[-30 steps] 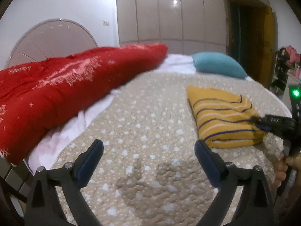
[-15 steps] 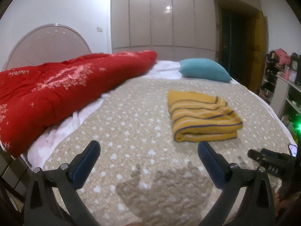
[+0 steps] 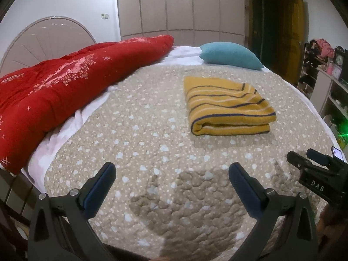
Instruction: Fold small clothes
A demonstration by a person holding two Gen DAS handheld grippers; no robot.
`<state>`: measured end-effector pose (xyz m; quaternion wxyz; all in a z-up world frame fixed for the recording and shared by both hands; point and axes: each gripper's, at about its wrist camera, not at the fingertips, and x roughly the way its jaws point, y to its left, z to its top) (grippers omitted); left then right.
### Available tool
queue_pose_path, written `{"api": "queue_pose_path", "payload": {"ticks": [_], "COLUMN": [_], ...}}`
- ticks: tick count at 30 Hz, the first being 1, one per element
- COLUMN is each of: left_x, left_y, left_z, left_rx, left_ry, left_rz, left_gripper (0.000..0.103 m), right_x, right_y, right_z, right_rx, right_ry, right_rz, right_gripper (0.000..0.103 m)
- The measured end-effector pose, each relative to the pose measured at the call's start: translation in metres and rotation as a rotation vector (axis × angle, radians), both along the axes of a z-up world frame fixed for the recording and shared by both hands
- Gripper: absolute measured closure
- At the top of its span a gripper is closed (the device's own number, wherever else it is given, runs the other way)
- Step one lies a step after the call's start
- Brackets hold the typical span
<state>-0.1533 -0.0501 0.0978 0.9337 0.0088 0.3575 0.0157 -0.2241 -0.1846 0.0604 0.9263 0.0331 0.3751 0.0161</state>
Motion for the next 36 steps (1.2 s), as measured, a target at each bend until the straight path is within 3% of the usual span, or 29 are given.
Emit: {"api": "queue_pose_path", "payload": {"ticks": [36], "left_x": [0.018], "left_y": [0.019], "left_z": [-0.049], "left_rx": [-0.109], "left_ry": [0.143], "left_rz": [-0.018], "left_gripper": [0.000], "right_x": [0.007], "right_y": [0.036], "right_z": [-0.015], "right_rx": [-0.102], "right_ry": [0.006], "right_rz": [0.051], "right_gripper": [0.025]}}
